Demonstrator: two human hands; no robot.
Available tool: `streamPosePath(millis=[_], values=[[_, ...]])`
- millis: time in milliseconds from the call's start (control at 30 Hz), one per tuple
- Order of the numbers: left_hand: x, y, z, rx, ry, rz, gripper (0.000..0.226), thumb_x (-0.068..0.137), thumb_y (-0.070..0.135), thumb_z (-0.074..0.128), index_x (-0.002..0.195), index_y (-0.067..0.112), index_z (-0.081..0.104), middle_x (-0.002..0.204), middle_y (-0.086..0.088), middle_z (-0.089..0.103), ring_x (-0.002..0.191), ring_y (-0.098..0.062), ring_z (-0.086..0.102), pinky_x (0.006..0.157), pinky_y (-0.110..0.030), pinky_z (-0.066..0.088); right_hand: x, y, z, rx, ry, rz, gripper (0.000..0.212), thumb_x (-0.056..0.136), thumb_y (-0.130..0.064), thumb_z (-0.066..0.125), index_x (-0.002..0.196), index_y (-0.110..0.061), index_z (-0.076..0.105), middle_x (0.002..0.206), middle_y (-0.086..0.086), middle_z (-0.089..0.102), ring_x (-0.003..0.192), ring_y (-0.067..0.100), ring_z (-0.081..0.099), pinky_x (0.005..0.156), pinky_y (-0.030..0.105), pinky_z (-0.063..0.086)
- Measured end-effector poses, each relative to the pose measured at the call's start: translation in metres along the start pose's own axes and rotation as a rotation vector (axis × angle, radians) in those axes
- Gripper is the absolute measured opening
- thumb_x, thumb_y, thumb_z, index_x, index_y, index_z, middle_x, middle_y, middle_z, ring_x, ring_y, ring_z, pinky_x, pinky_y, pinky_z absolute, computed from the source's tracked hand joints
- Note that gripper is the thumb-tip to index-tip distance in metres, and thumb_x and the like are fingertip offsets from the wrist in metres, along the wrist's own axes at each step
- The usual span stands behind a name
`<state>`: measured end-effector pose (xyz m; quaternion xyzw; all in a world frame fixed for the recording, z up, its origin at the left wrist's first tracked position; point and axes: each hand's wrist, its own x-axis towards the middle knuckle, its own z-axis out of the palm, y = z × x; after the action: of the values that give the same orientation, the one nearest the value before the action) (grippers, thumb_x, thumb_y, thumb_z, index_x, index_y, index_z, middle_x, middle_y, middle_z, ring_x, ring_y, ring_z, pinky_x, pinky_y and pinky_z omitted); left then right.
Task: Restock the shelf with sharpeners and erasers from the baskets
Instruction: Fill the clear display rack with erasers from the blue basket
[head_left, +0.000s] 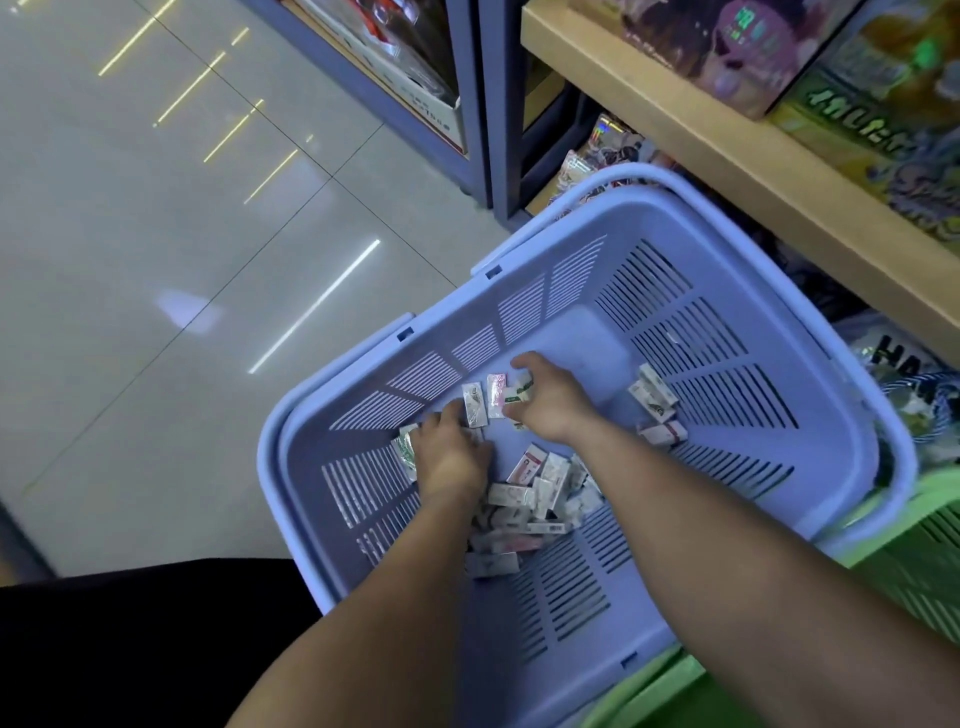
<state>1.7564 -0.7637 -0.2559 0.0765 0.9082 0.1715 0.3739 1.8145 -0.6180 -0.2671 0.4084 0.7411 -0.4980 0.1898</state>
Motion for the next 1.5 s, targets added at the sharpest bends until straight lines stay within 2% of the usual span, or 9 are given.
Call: streamPosePath(millis=[133,333,433,700,900,1100,1267,1367,1500], values=[[0.000,-0.004,0.004,0.088,0.005,0.007,0.060,0.083,0.016,0.075,0.139,0.019,0.053,0.140,-0.007,0.042,0.129,-0.031,0.042,0.106,-0.038,0.041,0.001,-0.002,0.007,-0.126,-0.036,-0.086,0.072,0.084,-0.019,0.079,0.147,-0.032,0.044,0.138,0.006,0.054,0.127,0.026,0.053,0.105,0.037,0.046],[0.016,0.001,-0.016,0.092,-0.028,-0.037,0.020,0.088,0.012,0.068,0.106,0.021,0.066,0.107,-0.007,0.068,0.098,-0.029,0.062,0.089,-0.037,0.054,-0.001,-0.005,0.011,-0.247,0.004,-0.110,0.043,0.081,-0.018,0.081,0.107,-0.030,0.050,0.118,0.002,0.047,0.094,0.029,0.061,0.084,0.040,0.052],[0.011,0.003,-0.019,0.155,-0.013,-0.010,0.021,0.089,0.013,0.064,0.107,0.022,0.066,0.104,-0.008,0.069,0.098,-0.031,0.064,0.089,-0.041,0.056,-0.003,-0.009,0.015,-0.233,0.019,-0.172,0.039,0.079,-0.018,0.082,0.099,-0.028,0.050,0.114,-0.003,0.052,0.100,0.026,0.062,0.084,0.039,0.052],[0.010,0.004,-0.014,-0.128,-0.065,-0.126,0.034,0.090,0.011,0.074,0.121,0.020,0.063,0.108,-0.004,0.067,0.097,-0.027,0.063,0.088,-0.036,0.052,-0.001,-0.010,0.002,0.124,-0.092,-0.037,0.030,0.086,-0.008,0.078,0.110,-0.020,0.064,0.108,-0.006,0.060,0.076,0.009,0.060,0.048,0.011,0.043],[0.011,0.006,-0.011,-0.298,-0.051,-0.175,0.032,0.091,0.011,0.074,0.118,0.022,0.061,0.096,0.002,0.062,0.070,-0.008,0.054,0.060,-0.024,0.043,0.005,-0.002,-0.007,0.163,-0.059,-0.003,0.025,0.088,-0.008,0.076,0.107,-0.019,0.064,0.122,-0.004,0.056,0.075,0.001,0.057,0.046,0.009,0.041],[0.008,0.010,-0.008,-0.284,-0.045,-0.104,0.020,0.102,0.026,0.059,0.120,0.030,0.053,0.125,-0.002,0.060,0.101,-0.024,0.062,0.092,-0.043,0.054,0.011,0.001,-0.012,0.139,-0.053,-0.006,0.020,0.097,-0.015,0.065,0.116,-0.016,0.064,0.120,-0.005,0.058,0.106,0.016,0.058,0.079,0.023,0.045],[0.012,0.017,-0.003,-0.231,-0.011,-0.033,0.036,0.097,0.022,0.067,0.130,0.018,0.052,0.135,-0.010,0.048,0.121,-0.032,0.053,0.103,-0.045,0.045,0.013,0.003,-0.019,0.048,-0.103,0.023,0.020,0.100,-0.022,0.060,0.120,-0.018,0.062,0.122,0.001,0.064,0.101,0.022,0.060,0.085,0.033,0.050],[0.007,0.019,0.002,-0.188,-0.026,-0.036,0.060,0.091,0.027,0.076,0.142,0.024,0.046,0.146,-0.004,0.040,0.128,-0.029,0.048,0.106,-0.041,0.041,0.013,0.005,-0.020,0.074,-0.100,0.058,0.026,0.099,-0.022,0.062,0.125,-0.020,0.060,0.121,0.002,0.063,0.092,0.022,0.062,0.073,0.035,0.057],[0.007,0.024,0.009,-0.147,0.004,-0.022,0.038,0.091,0.032,0.075,0.124,0.034,0.054,0.134,0.000,0.045,0.114,-0.029,0.056,0.087,-0.036,0.043,0.011,0.001,-0.022,0.153,-0.083,0.100,0.033,0.098,-0.015,0.064,0.130,-0.019,0.059,0.117,0.005,0.061,0.072,0.017,0.061,0.052,0.026,0.052]])
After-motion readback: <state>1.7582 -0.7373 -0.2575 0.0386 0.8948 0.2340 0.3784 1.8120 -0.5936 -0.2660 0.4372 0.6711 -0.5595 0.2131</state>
